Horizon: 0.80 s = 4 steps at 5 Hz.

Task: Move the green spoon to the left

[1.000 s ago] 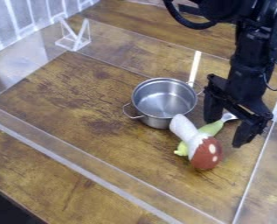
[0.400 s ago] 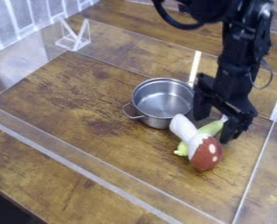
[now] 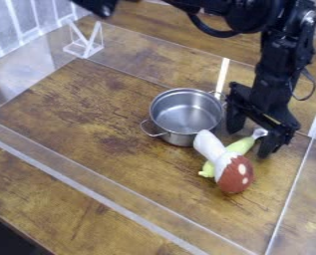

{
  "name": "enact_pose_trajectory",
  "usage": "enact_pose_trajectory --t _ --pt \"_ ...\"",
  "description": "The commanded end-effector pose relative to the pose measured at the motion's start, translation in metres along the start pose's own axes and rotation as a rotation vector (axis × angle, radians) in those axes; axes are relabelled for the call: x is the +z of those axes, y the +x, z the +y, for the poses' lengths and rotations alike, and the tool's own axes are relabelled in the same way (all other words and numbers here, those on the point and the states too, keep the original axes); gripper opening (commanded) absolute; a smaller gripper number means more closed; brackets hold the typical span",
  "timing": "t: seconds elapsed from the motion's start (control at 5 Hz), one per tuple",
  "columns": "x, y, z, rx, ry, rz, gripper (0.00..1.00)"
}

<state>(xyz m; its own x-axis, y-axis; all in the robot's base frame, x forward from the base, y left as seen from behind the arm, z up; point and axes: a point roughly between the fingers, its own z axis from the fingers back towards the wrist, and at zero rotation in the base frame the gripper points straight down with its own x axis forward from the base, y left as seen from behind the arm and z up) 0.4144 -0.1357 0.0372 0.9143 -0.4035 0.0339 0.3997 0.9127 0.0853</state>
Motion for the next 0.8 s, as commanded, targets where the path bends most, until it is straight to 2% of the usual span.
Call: enact_pose_trajectory --t 0.0,0.2,0.4,0.6 --pt "0.027 0.022 -0.008 -0.052 0.003 -0.083 1.0" --pt "0.02 0.033 0.001 0.016 -0.012 -0.076 1.0" --pt "0.014 0.04 0.012 0.072 -0.04 -0.051 1.0" --pt "0.008 0.037 0.029 0.039 -0.077 -0.027 1.0"
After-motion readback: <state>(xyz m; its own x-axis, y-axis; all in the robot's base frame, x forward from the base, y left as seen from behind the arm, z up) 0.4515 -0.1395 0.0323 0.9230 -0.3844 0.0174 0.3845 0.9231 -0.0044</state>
